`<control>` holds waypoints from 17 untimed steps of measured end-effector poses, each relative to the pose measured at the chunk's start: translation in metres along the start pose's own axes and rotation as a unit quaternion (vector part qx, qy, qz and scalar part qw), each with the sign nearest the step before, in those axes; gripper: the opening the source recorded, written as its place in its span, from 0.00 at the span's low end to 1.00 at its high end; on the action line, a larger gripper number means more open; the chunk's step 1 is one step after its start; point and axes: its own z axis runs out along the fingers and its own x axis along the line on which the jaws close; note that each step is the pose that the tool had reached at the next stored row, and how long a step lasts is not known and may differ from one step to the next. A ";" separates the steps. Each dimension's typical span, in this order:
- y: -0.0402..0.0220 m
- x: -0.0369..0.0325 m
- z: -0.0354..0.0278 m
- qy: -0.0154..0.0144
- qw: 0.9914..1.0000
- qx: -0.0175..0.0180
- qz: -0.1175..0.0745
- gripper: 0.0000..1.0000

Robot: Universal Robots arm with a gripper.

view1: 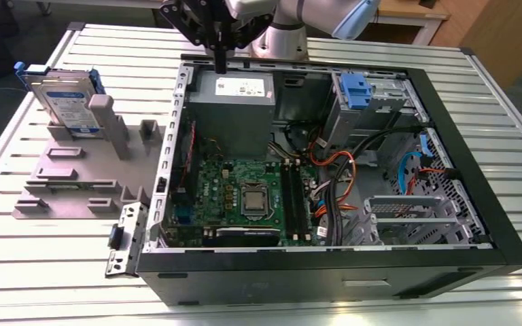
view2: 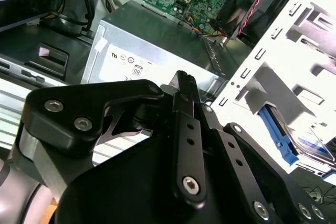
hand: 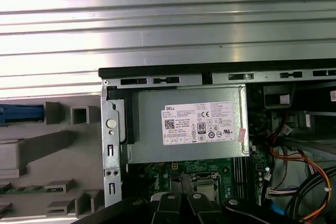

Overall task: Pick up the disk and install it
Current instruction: 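Reach for the disk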

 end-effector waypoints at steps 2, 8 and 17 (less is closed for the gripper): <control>-0.0001 0.0008 0.0000 0.000 1.000 0.000 0.000 0.11; -0.0002 0.0023 0.0000 0.000 1.000 0.000 0.000 0.11; -0.0004 0.0047 0.0001 0.001 1.000 0.000 0.000 0.11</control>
